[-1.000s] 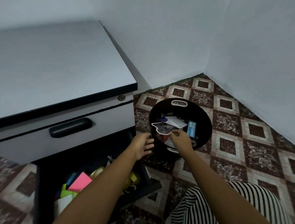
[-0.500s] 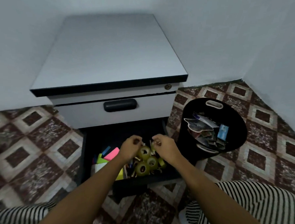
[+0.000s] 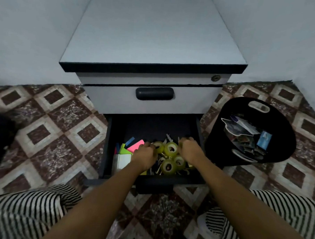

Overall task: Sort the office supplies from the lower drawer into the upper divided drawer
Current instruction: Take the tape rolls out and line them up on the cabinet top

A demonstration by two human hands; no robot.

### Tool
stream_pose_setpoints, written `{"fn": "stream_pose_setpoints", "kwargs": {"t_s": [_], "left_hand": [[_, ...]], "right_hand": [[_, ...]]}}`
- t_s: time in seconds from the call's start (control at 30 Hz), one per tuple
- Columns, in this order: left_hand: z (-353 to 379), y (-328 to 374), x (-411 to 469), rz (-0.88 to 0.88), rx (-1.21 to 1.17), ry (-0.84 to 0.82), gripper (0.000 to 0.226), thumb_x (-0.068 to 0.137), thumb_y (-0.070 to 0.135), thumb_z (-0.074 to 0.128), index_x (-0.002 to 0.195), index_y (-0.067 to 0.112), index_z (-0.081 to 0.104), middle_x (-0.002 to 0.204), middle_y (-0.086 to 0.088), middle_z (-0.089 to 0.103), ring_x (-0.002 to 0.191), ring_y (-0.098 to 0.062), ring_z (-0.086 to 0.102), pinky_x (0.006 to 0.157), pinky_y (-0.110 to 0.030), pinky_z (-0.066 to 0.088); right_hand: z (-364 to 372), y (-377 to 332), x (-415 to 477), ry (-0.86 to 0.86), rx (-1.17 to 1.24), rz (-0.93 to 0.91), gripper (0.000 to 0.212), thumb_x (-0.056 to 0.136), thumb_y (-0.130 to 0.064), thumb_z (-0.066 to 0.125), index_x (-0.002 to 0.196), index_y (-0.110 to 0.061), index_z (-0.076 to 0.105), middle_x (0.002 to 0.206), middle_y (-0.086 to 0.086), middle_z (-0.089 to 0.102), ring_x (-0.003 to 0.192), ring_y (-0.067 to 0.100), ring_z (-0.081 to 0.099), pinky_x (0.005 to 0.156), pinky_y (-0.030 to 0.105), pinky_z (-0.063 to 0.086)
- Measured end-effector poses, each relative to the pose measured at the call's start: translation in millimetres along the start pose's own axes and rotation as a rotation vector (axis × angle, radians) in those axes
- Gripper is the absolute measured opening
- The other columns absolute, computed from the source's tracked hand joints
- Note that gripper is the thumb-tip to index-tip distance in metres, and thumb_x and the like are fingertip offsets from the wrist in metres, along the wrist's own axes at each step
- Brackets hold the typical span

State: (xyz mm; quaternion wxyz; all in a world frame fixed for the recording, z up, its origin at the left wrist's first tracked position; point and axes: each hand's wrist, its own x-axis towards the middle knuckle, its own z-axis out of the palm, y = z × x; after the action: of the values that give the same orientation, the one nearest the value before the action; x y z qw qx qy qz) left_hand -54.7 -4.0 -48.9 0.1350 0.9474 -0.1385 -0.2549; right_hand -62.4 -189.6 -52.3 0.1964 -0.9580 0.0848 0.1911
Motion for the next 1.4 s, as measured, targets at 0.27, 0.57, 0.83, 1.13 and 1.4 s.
{"fn": "stream_pose_setpoints", "kwargs": {"t_s": [0.27, 0.57, 0.83, 1.13, 1.4], "left_hand": [[9, -6, 12, 0.033, 0.055, 0.05, 0.042, 0.094, 0.03, 0.047, 0.134, 0.015, 0.047, 0.129, -0.013, 0.043, 0.117, -0.033, 0.042, 0.092, -0.042, 0.042], [13, -5, 19, 0.023, 0.017, 0.063, 0.042, 0.094, 0.032, 0.048, 0.133, 0.016, 0.049, 0.135, -0.012, 0.038, 0.125, -0.031, 0.036, 0.098, -0.041, 0.039], [13, -6, 21, 0.035, -0.013, 0.068, 0.042, 0.092, 0.03, 0.051, 0.13, 0.014, 0.05, 0.138, -0.013, 0.037, 0.127, -0.03, 0.036, 0.099, -0.039, 0.038], [5, -8, 19, 0.062, -0.135, 0.091, 0.04, 0.088, 0.026, 0.057, 0.126, 0.012, 0.053, 0.132, -0.012, 0.043, 0.117, -0.029, 0.048, 0.099, -0.038, 0.043], [-38, -7, -1, 0.112, -0.21, 0.171, 0.037, 0.085, 0.022, 0.063, 0.12, 0.009, 0.059, 0.13, -0.011, 0.042, 0.119, -0.027, 0.046, 0.102, -0.029, 0.038]], "right_hand": [[9, -7, 17, -0.024, -0.056, 0.053, 0.035, 0.094, -0.032, 0.049, 0.113, -0.004, 0.056, 0.115, 0.02, 0.057, 0.105, 0.035, 0.055, 0.079, 0.036, 0.049], [14, -14, 23, -0.03, -0.14, 0.127, 0.025, 0.091, -0.028, 0.051, 0.104, -0.009, 0.061, 0.11, 0.014, 0.062, 0.111, 0.033, 0.051, 0.094, 0.039, 0.042], [15, -13, 23, 0.06, -0.125, 0.095, 0.03, 0.093, -0.018, 0.051, 0.122, -0.01, 0.05, 0.116, 0.016, 0.059, 0.11, 0.035, 0.052, 0.072, 0.032, 0.042], [4, -23, 13, 0.094, -0.138, 0.054, 0.024, 0.092, -0.008, 0.05, 0.116, -0.006, 0.054, 0.113, 0.017, 0.058, 0.099, 0.032, 0.059, 0.064, 0.032, 0.046], [-32, -44, -10, 0.105, -0.025, -0.067, 0.016, 0.091, -0.004, 0.047, 0.101, 0.001, 0.059, 0.097, 0.02, 0.064, 0.087, 0.035, 0.062, 0.065, 0.032, 0.046]]}}
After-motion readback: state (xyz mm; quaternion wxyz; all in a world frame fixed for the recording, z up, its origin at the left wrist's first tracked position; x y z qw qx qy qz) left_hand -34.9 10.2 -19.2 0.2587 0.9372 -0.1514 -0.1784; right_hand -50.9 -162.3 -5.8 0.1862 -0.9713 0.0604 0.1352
